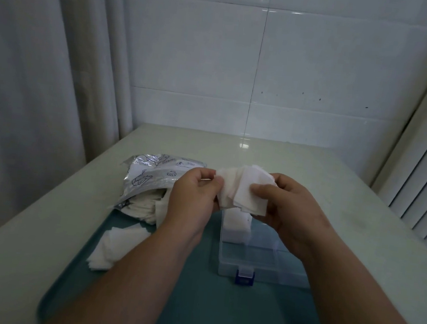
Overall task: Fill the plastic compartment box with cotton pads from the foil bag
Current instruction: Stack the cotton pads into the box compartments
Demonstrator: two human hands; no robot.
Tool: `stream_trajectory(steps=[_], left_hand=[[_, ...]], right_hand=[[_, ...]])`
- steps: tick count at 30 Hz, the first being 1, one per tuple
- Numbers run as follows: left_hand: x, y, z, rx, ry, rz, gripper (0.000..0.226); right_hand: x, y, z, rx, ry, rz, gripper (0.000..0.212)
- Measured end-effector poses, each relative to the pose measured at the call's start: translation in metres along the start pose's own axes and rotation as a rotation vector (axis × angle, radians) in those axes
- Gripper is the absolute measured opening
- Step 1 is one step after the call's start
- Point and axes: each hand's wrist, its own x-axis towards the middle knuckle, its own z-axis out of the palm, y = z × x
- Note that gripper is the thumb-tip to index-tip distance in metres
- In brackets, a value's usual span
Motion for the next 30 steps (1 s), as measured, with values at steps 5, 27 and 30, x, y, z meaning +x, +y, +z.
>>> stream_trajectory(steps=[5, 27, 30], left_hand=[[-0.0056, 0.0043, 0.0008, 0.047, -0.082, 0.034, 0.024], [-0.0042, 0.0014, -0.0012, 0.120, -0.086, 0.062, 0.025], [-0.0090, 0.0056, -0.0012, 0.194, -0.141, 0.069, 0.021]], right_hand=[[0.0004, 0.0013, -0.0009, -0.052, 0.011, 0.008, 0.022], [0.0020, -0.0015, -0.0020, 0.289, 0.010, 0.111, 0.021], [0.0022, 0.0001, -0.0032, 0.277, 0.000, 0.111, 0.023]])
